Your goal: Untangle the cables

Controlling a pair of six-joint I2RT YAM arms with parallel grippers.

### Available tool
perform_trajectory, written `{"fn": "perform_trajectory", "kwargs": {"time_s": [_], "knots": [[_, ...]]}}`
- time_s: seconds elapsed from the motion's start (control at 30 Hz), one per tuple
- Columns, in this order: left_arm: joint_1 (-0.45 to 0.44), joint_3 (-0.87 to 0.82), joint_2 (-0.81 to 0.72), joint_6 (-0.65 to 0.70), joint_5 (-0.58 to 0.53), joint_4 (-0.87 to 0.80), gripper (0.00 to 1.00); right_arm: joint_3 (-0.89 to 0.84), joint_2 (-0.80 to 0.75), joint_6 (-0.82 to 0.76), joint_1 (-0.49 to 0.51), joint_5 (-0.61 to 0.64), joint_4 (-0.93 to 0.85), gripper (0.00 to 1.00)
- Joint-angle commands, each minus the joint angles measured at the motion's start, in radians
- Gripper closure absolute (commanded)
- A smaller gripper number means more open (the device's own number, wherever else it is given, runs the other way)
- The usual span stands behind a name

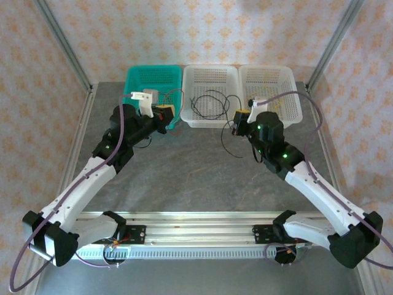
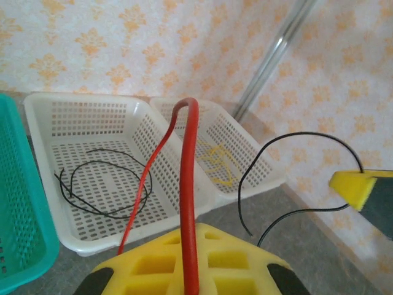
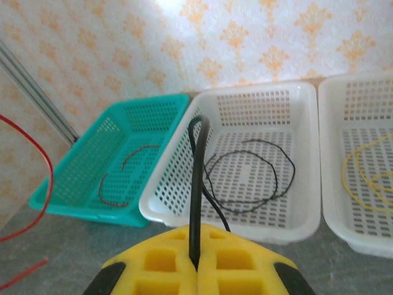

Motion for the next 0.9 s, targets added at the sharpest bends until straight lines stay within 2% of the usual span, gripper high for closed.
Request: {"fn": "perform_trajectory", "kwargs": {"time_s": [0.0, 0.1, 0.3, 0.53, 0.87], "knots": [[0.037, -0.030, 0.003, -0.074, 0.072, 0.200, 1.00, 0.081, 0.051, 0.020, -0.006, 0.016, -0.018, 1.00], [0.066, -0.051, 0.022, -0.096, 0.091, 0.272, 1.00, 0.145, 0.106, 0.030, -0.012, 0.031, 0.013, 1.00], [0.111, -0.068, 0.068, -0.121, 0.129, 0.362, 1.00, 0.324, 0.317, 0.039, -0.040, 0.049, 0.066, 1.00], [0.114, -0.069, 0.121, -0.058, 0.183, 0.336, 1.00, 0.560, 0.600, 0.042, -0.101, 0.018, 0.070, 1.00], [0.106, -0.131, 0.128, -0.091, 0.220, 0.367, 1.00, 0.914, 0.986, 0.083, -0.162, -0.037, 0.022, 1.00]]}}
